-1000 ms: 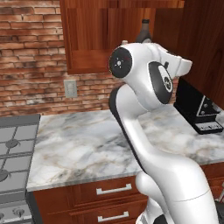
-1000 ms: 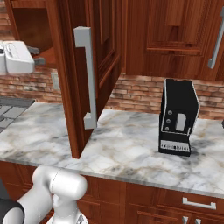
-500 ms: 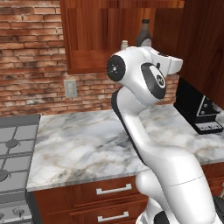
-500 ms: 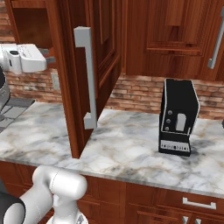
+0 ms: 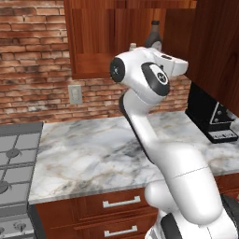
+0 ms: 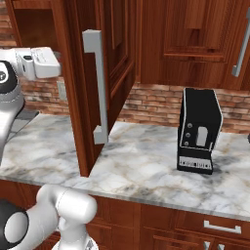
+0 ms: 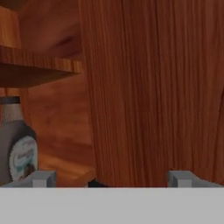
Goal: Move the shaker and syrup bottle from the cabinet to the dining counter.
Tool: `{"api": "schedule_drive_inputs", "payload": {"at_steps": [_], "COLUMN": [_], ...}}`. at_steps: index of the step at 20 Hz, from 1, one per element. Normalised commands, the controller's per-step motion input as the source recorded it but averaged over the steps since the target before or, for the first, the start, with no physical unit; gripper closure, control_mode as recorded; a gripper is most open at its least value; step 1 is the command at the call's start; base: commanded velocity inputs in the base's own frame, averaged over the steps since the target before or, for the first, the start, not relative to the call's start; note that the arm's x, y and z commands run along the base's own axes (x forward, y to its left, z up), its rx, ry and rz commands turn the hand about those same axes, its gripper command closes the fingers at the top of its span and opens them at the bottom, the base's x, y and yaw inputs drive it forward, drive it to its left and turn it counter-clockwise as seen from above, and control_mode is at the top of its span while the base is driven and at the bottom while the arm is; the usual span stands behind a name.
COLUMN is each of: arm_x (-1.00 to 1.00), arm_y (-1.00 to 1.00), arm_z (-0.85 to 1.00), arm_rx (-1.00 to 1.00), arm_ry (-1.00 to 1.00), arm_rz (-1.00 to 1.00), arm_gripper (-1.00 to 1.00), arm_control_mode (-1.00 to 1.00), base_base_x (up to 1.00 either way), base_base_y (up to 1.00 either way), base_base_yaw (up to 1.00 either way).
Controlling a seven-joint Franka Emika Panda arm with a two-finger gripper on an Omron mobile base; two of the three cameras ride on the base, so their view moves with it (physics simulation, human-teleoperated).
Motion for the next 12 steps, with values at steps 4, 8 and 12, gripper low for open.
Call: {"api": "schedule_drive_inputs", "payload": {"at_steps": [4, 8, 12], "arm_x": [0.45, 0.33, 0.36], "arm_y": [0.0, 0.0, 0.03], "arm_z": [0.0, 0.0, 0.0], "arm_rx": [0.0, 0.0, 0.03], "arm_ry": [-0.01, 0.0, 0.0], "arm_rz": [-0.19, -0.19, -0.06], "arm_gripper": [-1.0, -1.0, -1.0], "arm_control_mode": [-1.0, -1.0, -1.0], "base_base_x": [0.0, 0.0, 0.0], "base_base_y": [0.0, 0.0, 0.0], "base_base_yaw": [0.0, 0.0, 0.0]}}
